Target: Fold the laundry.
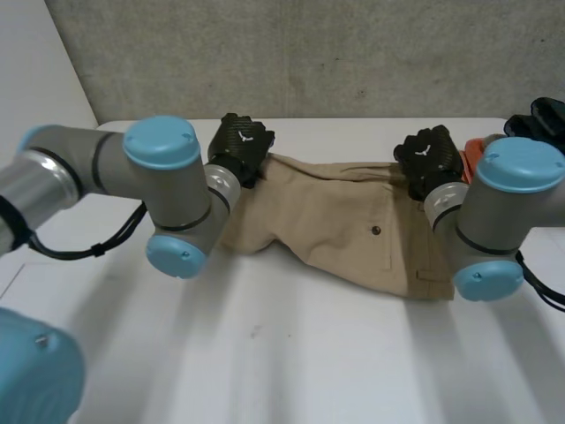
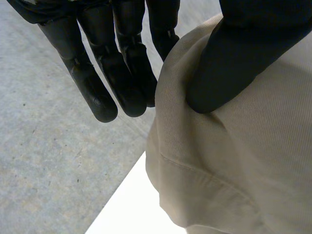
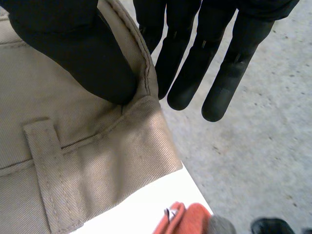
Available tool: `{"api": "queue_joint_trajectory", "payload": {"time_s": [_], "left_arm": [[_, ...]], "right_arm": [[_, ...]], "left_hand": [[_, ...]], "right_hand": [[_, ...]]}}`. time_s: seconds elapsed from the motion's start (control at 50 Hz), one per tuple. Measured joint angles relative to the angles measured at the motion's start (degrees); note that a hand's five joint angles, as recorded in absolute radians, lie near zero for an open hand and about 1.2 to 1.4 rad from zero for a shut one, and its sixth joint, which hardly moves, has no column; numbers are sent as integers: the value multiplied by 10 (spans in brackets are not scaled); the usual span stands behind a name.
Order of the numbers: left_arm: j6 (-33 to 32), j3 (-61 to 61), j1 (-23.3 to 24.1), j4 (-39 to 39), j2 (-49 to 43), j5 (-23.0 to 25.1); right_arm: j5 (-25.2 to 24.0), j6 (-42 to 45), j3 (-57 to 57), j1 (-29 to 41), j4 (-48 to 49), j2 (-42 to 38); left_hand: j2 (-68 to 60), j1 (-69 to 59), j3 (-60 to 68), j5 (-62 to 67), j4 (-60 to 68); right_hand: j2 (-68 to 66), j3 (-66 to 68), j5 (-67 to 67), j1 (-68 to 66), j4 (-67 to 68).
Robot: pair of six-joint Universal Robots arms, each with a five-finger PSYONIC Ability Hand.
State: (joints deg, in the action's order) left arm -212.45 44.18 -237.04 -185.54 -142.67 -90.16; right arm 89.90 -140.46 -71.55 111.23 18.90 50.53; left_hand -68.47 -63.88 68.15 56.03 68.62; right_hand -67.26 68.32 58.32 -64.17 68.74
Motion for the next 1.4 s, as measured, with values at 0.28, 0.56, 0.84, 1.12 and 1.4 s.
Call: {"api": "queue_joint_trajectory", "payload": {"time_s": [0.28, 0.56, 0.84, 1.12, 1.4], "left_arm": [[-30, -91, -1, -78, -94, 13], [-23, 118, -3, -127, 130, 12], [39, 317, -1, -84, 228, 17], [97, 326, -6, -83, 230, 15], [100, 381, -32, -83, 307, 15]], "right_arm": [[45, 13, 110, -1, 69, -110], [27, -83, -2, -19, -153, 92], [-80, -194, -178, -80, -211, 125], [-8, -121, -226, -91, -60, 116], [0, 155, -212, -68, -26, 193]], "left_hand": [[522, 476, -521, -506, -528], [536, 486, -533, -518, -540], [536, 486, -533, -518, -540], [536, 486, -533, -518, -540], [536, 486, -533, -519, -540]], "right_hand": [[547, -562, -556, 511, -565], [547, -563, -556, 511, -568], [473, -477, -473, 439, -482], [9, -15, -39, 44, -3], [9, -15, -28, 34, -2]]}}
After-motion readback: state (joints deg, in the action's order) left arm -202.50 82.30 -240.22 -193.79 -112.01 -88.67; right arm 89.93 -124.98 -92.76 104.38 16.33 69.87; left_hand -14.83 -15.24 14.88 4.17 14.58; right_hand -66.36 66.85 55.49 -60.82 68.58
